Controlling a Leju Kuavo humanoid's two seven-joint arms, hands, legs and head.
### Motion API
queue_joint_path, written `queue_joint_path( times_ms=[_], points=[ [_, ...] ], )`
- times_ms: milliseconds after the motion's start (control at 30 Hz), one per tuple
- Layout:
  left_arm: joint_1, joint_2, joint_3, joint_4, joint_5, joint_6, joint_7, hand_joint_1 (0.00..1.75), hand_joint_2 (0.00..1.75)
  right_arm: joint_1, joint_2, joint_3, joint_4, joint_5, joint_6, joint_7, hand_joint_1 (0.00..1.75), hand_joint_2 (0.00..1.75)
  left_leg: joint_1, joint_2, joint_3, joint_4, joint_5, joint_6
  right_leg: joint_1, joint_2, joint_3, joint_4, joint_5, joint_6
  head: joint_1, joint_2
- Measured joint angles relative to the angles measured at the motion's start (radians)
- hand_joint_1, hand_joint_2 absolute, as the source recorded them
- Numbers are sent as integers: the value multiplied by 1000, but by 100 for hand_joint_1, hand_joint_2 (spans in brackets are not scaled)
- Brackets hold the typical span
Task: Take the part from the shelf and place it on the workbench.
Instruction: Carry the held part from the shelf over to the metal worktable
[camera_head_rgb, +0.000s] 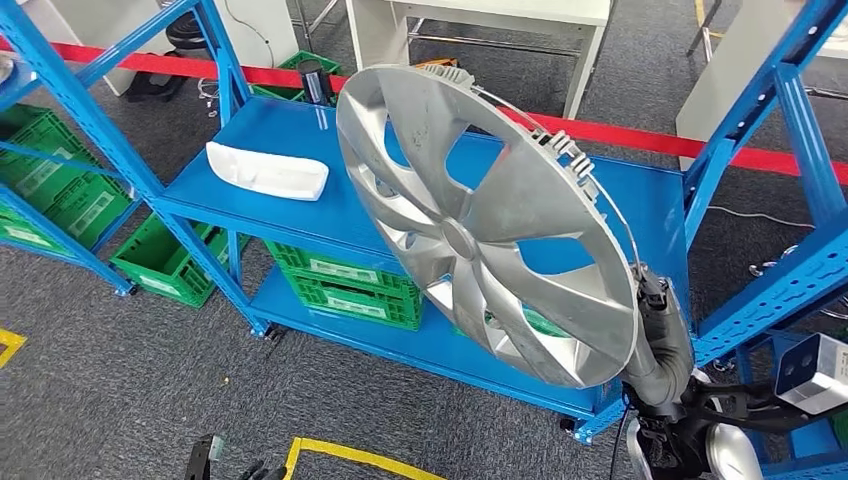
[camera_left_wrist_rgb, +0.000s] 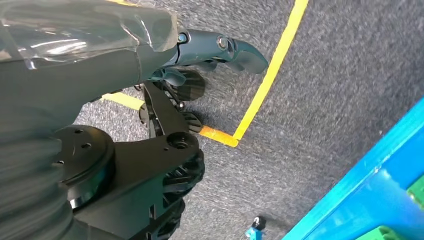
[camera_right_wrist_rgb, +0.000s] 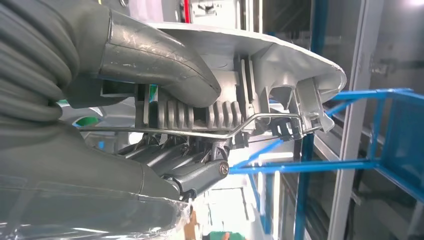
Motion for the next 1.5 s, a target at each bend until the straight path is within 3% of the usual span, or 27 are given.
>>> queue_joint_path(
  times_ms=[100,167,233,300,367,433,467,500,567,633,667,733,800,867,933,967,1000,1033,1100,1167,1233,1267,1333,1400,1467,1500],
  points=[
    [-1,4,0,-1,0,0,0,0,175,-1,0,0,-1,-3,1,0,175,175,-11,47,104,-197,78,20,8,-28,3,0,-3,2,0,0],
    [-2,6,0,-1,1,0,-1,0,175,0,0,0,-2,-4,1,0,175,175,-20,57,119,-236,84,28,12,-45,4,-1,-5,8,1,0],
    [0,8,0,-1,1,0,-1,0,175,-1,0,0,-4,-3,1,0,175,175,-18,35,121,-247,93,36,11,-56,6,-3,-6,16,1,0],
    [-1,7,0,-3,1,0,-1,0,175,0,-1,0,-8,-2,1,-1,175,175,-12,13,131,-265,105,46,9,-23,-8,32,-29,20,3,0],
    [-4,5,0,-4,1,-1,-1,0,175,3,-3,0,-10,-1,1,-1,175,175,-9,-9,133,-271,111,51,6,27,-63,148,-79,13,4,0],
    [-5,4,0,-4,0,-1,-1,0,175,8,-5,0,-10,-1,1,-1,175,175,-9,-35,132,-270,112,52,3,44,-121,262,-113,15,5,0],
    [-4,4,0,-4,0,-1,-1,0,175,9,-5,0,-10,-1,1,-2,175,175,-9,-49,132,-270,112,52,2,46,-130,274,-108,23,5,0],
    [-4,3,0,-4,0,-1,0,0,175,10,-6,0,-10,-1,1,-1,175,175,-9,-63,132,-268,111,51,0,49,-119,245,-88,33,5,0],
    [-4,2,0,-5,0,-1,0,0,175,9,-7,0,-10,0,1,-1,175,175,-8,-89,131,-260,108,46,-8,73,-58,108,-30,50,5,0],
    [-4,1,0,-5,0,-1,0,0,175,9,-9,0,-10,0,1,-1,175,175,-9,-110,123,-251,103,36,-11,96,-14,13,3,47,5,0],
    [-4,1,0,-5,0,-1,1,0,175,8,-9,0,-11,0,1,-1,175,175,-9,-117,119,-248,103,32,-9,99,-9,2,5,39,4,0],
    [-1,1,0,-5,0,-1,2,0,175,6,-9,0,-11,0,2,-2,175,175,-6,-124,114,-247,103,22,-7,82,-6,1,8,25,4,0],
    [-1,1,-1,-5,0,0,2,0,175,5,-9,0,-11,0,2,-2,175,175,-7,-84,100,-217,83,9,-10,66,-1,-3,8,12,3,0],
    [-3,2,-1,-5,0,0,2,0,175,4,-9,0,-11,0,2,-2,175,175,-5,-26,50,-115,31,-2,-9,47,4,-5,5,1,1,0],
    [-5,1,-1,-5,0,1,2,0,175,3,-9,0,-11,0,2,-3,175,175,2,-8,-18,11,-16,-10,-5,26,6,-5,1,-5,1,0],
    [-5,0,-1,-5,0,1,2,0,175,2,-9,0,-10,1,2,-3,175,175,3,-6,-36,38,-17,-11,-4,15,7,-5,0,-7,0,0],
    [-4,0,-1,-5,0,1,2,0,175,2,-8,0,-10,1,2,-3,175,175,4,-3,-33,25,2,-11,-4,5,8,-5,-2,-7,0,0],
    [-4,0,-1,-5,0,1,2,0,175,2,-8,0,-10,1,2,-3,175,175,4,3,-10,-25,34,-9,-3,-5,11,-5,-5,-7,0,0],
    [-6,1,-1,-5,0,1,2,0,175,0,-8,0,-10,1,2,-4,175,175,-2,42,62,-163,94,2,1,-22,18,-5,-11,-2,0,0],
    [-9,2,-1,-5,0,1,2,0,175,-2,-8,0,-10,1,2,-4,175,175,-12,66,96,-232,112,14,8,-38,22,-5,-17,6,1,0],
    [-10,2,-1,-5,-1,1,2,0,175,-4,-8,1,-10,2,2,-5,175,175,-17,48,94,-240,113,24,10,-57,26,-9,-19,15,1,0],
    [-9,2,-1,-5,-1,1,2,0,175,-5,-7,1,-10,2,2,-6,175,175,-15,37,98,-247,116,30,10,-56,27,-8,-23,19,2,0],
    [-12,2,-1,-6,-1,1,3,0,175,-5,-8,1,-10,3,2,-9,175,175,-8,14,108,-263,124,41,7,-16,7,41,-52,18,4,0],
    [-16,1,-1,-6,-2,1,4,0,175,-3,-9,1,-9,4,2,-13,175,175,-4,-11,112,-268,128,47,3,34,-57,169,-103,9,5,0],
    [-17,0,-1,-5,-2,1,4,0,175,-1,-11,1,-8,4,2,-15,175,175,-6,-38,112,-267,127,47,2,47,-116,271,-129,12,5,0],
    [-17,0,-1,-5,-2,1,4,0,175,-1,-12,1,-8,4,2,-15,175,175,-6,-52,113,-266,127,47,1,48,-123,272,-118,20,5,0]
  ],
)
